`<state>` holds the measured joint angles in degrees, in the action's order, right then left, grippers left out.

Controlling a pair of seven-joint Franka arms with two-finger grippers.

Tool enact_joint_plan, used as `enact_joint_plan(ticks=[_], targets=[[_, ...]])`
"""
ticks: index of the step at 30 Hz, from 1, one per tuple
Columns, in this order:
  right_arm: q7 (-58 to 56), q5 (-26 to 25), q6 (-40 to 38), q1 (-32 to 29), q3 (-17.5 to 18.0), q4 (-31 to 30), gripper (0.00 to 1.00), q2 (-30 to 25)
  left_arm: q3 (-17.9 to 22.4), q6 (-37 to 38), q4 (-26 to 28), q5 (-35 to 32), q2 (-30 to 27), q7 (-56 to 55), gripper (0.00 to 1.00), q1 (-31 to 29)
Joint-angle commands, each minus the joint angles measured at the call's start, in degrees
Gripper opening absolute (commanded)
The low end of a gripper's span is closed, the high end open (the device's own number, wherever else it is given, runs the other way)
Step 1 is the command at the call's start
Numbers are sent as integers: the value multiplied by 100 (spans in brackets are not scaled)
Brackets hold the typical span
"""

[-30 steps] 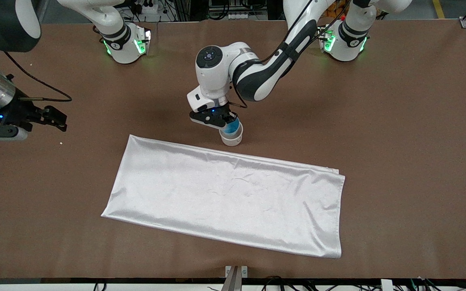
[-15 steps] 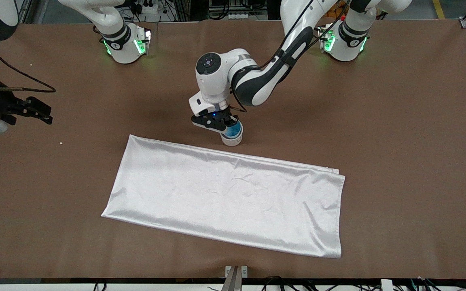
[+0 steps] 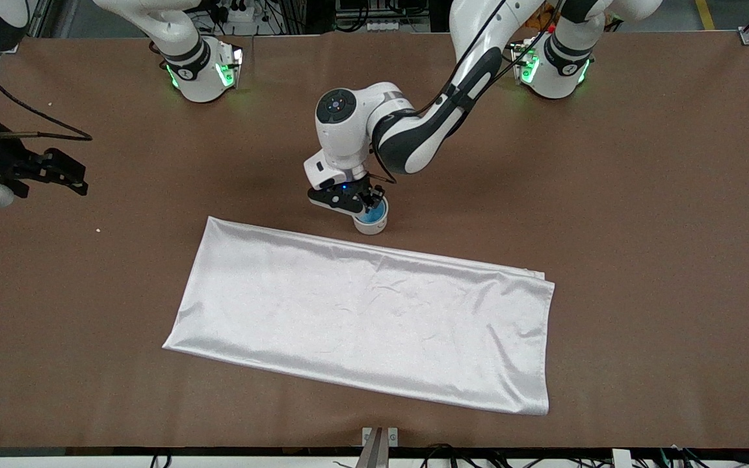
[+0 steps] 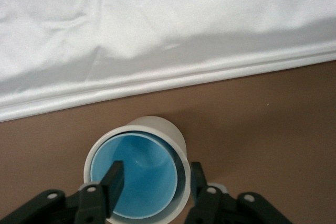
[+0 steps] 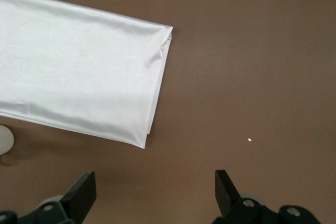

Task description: Place blue cup into white mug on table

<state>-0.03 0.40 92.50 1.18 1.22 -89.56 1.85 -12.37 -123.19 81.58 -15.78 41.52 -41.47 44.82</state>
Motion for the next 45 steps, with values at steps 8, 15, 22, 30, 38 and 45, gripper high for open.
enact_joint_plan(ticks=[8,15,22,30,38,45], targets=[[-41,268,-302,-126,-34,106,100,-97,24,260,-2,-118,-460,-151,100,-52],[-49,259,-320,-144,-43,106,100,-106,-29,919,208,-74,-1189,-72,100,-341],[-76,268,-337,-170,-61,106,100,-115,-29,1007,885,329,-2173,-46,100,-587],[-102,276,-390,-179,-87,106,100,-115,-29,1797,1184,708,-3018,604,100,-887],[-58,268,-373,-179,-61,106,100,-106,-29,2273,1290,1068,-3580,1052,100,-1343],[-58,241,-373,-188,-69,88,100,-106,-29,2642,1290,1288,-3888,2229,100,-2143]])
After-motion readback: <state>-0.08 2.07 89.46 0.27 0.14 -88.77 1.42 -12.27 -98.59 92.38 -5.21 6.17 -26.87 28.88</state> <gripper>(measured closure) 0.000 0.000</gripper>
